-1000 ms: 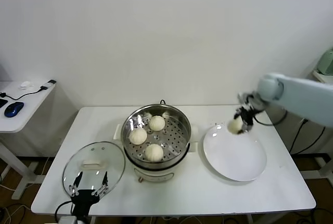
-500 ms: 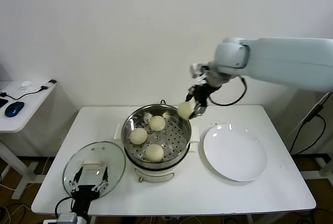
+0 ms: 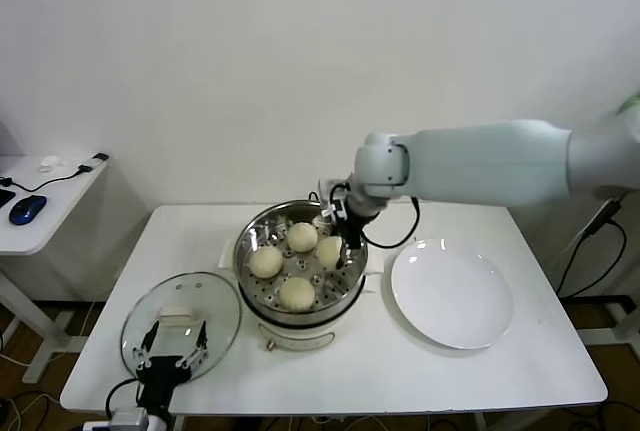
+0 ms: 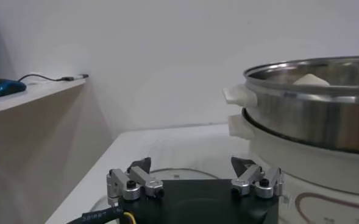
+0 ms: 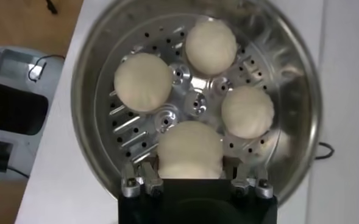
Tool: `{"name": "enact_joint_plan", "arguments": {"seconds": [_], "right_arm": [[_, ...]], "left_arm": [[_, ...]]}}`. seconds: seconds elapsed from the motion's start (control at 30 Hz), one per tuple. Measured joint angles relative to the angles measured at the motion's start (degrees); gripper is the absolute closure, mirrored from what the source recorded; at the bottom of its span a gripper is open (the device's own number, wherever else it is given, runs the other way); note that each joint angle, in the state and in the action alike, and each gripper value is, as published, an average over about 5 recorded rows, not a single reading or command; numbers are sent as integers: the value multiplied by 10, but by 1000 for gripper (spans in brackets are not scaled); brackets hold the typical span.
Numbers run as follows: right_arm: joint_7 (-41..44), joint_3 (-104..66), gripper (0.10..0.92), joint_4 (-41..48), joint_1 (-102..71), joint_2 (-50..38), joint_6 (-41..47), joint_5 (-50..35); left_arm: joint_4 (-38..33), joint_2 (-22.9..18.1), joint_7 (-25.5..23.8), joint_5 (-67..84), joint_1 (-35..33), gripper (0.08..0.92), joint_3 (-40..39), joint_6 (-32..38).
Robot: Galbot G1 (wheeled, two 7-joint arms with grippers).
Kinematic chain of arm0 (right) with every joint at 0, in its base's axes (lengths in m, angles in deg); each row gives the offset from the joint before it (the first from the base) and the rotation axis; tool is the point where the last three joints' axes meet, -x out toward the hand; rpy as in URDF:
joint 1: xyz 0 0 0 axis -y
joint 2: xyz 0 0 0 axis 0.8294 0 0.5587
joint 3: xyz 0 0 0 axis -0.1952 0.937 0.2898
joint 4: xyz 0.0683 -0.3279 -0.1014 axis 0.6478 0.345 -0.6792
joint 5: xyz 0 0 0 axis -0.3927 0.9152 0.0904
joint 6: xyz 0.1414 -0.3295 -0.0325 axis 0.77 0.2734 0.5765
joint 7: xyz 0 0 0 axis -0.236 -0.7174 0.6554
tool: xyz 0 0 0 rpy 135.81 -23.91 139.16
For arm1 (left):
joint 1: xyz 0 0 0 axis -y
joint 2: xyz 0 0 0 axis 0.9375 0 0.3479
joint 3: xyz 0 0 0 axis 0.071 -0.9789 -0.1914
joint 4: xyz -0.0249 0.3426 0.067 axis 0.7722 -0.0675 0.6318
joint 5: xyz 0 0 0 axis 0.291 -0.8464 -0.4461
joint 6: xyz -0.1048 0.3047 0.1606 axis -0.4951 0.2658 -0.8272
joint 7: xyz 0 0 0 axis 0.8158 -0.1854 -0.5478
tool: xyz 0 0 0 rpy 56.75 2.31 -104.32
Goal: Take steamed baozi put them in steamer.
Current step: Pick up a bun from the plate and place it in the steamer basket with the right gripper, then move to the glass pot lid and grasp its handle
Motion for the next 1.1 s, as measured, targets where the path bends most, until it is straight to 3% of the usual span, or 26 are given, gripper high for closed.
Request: {"name": "enact_joint_plan", "arguments": {"seconds": [0.3,0.57,0.9,1.1], "right_arm": [[-18,-9,341,24,-38,14,5,15],[-5,-14,211,38,-43,13,-18,20],[45,-31,202,42,-18,-20,-78,-5],[6,-107,203,50,-37,-72,-100,-26]], "left_arm": [[3,0,0,0,2,177,0,0],[2,0,1,-1,-2,177,1,0],[-8,-1,-1,-4,-10,177,0,-3],[-18,0,-2,0,-15,177,-2,-8]]}}
